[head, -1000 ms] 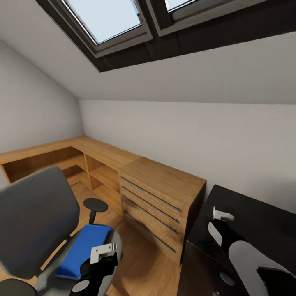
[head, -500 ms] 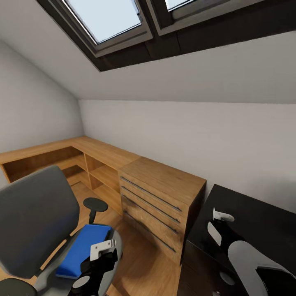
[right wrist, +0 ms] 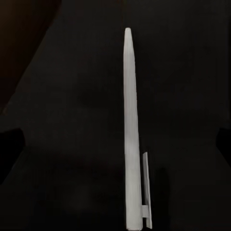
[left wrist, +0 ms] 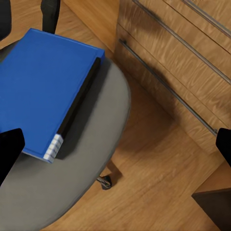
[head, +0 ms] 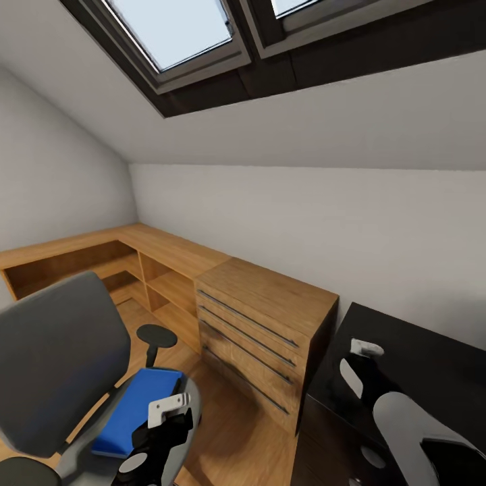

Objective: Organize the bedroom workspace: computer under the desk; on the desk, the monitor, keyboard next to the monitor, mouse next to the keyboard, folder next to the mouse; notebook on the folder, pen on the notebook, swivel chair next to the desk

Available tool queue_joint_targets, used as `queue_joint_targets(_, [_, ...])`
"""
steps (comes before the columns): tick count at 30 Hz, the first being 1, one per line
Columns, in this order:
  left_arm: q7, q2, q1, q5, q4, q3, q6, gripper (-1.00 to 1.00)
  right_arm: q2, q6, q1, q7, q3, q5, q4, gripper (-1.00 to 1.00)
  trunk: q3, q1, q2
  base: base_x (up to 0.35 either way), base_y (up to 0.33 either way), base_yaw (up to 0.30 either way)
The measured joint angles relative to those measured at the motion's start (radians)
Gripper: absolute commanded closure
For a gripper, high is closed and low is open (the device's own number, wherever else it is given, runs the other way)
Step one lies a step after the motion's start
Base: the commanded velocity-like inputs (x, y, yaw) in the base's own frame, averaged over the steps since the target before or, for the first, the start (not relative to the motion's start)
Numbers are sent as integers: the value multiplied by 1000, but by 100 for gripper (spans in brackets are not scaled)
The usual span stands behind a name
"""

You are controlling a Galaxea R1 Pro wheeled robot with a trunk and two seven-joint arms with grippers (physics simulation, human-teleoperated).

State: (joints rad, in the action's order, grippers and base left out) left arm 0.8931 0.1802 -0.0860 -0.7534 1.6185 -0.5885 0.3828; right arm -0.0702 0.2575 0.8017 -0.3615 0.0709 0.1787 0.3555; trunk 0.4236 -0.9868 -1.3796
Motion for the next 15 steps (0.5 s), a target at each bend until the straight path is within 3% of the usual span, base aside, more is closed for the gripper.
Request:
queue_joint_targets(5, [0, 0, 0, 0, 0, 0, 0, -100, 38, 1, -7, -1, 3, -2, 175, -100, 0, 0, 0, 0, 0, 0])
queue_joint_targets(9, [0, 1, 0, 0, 0, 1, 0, -100, 107, 27, -44, -11, 0, -5, 344, -100, 0, 0, 0, 0, 0, 4])
queue_joint_targets(11, [0, 1, 0, 0, 0, 1, 0, -100, 130, 37, -67, -26, -1, -8, 385, -100, 0, 0, 0, 0, 0, 66])
queue_joint_targets(15, [0, 2, 0, 0, 0, 2, 0, -100, 146, 41, -84, -48, -5, -7, 405, -100, 0, 0, 0, 0, 0, 183])
